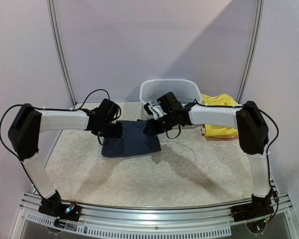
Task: Fold and stack the mixed laundry pile
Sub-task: Move the square-folded tank top to the center of the board.
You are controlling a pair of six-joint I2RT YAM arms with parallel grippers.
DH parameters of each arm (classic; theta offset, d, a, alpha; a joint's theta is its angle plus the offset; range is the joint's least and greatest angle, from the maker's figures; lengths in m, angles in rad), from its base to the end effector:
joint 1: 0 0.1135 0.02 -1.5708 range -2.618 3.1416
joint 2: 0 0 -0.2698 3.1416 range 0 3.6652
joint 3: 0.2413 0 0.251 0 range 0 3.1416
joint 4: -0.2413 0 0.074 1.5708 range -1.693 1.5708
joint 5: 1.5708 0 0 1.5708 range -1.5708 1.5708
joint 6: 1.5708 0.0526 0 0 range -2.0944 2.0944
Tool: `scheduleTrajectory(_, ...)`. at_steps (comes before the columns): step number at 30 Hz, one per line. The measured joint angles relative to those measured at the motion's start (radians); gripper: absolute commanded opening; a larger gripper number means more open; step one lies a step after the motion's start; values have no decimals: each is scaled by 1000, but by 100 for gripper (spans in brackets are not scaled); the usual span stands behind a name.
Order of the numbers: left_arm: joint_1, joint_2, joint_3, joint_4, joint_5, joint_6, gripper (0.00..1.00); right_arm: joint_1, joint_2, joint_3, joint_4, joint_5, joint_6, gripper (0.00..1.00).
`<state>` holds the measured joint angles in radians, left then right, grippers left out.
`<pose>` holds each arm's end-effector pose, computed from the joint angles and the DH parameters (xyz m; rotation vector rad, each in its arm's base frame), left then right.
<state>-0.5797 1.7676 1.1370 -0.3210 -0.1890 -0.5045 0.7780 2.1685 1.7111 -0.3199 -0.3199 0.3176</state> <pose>0.3216 -0.1987 0.1805 0.0183 2.5103 -0.2104 0.3483 0.3665 0.1958 -0.7291 2.3765 0.8828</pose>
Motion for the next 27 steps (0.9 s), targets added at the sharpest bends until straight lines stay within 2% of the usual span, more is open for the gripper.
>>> scheduleTrajectory(9, -6, 87, -39, 74, 52, -1, 35, 1, 87, -46, 29, -34, 22, 18)
scheduleTrajectory(18, -34, 100, -87, 101, 51, -1, 34, 1, 91, -137, 91, -31, 50, 15)
scheduleTrajectory(27, -132, 48, -180, 145, 0, -9, 31, 10, -39, -379, 225, -29, 117, 14)
